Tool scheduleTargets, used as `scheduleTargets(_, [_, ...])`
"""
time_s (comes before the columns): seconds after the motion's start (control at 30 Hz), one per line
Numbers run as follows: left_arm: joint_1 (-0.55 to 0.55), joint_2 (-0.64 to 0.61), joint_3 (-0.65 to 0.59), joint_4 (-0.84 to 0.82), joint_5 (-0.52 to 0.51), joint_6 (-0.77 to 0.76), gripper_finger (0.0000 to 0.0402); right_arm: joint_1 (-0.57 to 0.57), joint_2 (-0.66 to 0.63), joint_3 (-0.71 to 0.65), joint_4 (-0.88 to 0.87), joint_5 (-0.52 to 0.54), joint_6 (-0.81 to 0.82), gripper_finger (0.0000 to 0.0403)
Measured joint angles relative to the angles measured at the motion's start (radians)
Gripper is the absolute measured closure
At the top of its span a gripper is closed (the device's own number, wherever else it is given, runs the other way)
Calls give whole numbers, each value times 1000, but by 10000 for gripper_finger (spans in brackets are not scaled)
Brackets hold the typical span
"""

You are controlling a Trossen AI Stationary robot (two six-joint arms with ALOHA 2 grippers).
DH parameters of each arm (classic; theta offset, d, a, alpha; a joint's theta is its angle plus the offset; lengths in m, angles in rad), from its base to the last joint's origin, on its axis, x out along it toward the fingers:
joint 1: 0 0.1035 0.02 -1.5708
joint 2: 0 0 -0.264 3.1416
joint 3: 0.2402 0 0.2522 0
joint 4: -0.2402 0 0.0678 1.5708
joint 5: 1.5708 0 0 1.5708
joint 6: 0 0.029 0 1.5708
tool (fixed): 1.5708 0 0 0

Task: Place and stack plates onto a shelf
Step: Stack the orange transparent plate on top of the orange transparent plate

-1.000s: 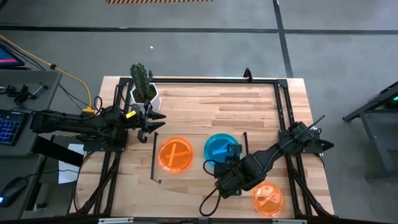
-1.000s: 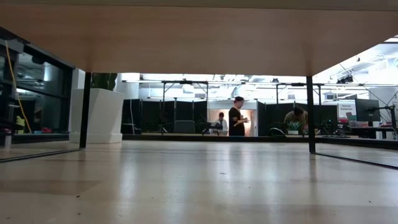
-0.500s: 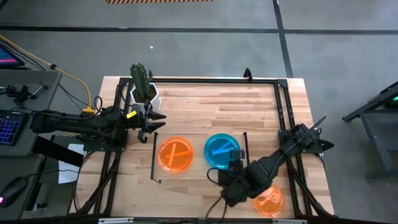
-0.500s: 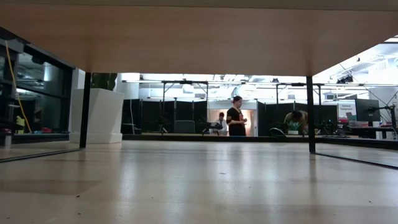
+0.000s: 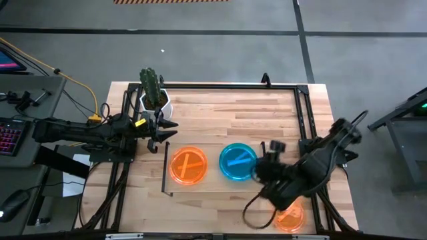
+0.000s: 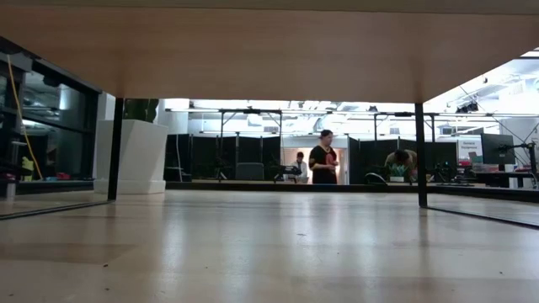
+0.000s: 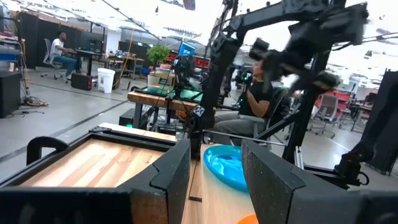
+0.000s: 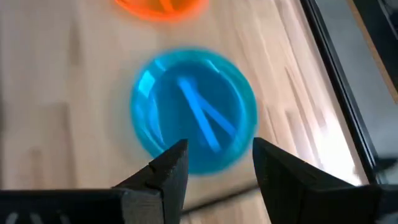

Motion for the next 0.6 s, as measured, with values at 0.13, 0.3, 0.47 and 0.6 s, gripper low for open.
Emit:
scheduleTargets(0.13, [0, 0, 0, -4, 0, 0, 266, 11, -203, -287, -2, -38, 172, 242])
scheduleTargets(0.3, [0, 0, 0, -1, 0, 1, 266, 62, -509, -577, 11, -24, 507, 242])
scheduleTargets(0.47, [0, 0, 0, 1, 0, 0, 266, 122, -732, -790, 292, 27, 632, 242])
scheduleTargets(0.6, [0, 0, 0, -1, 0, -4, 266, 141, -793, -935, 576, -129, 605, 242])
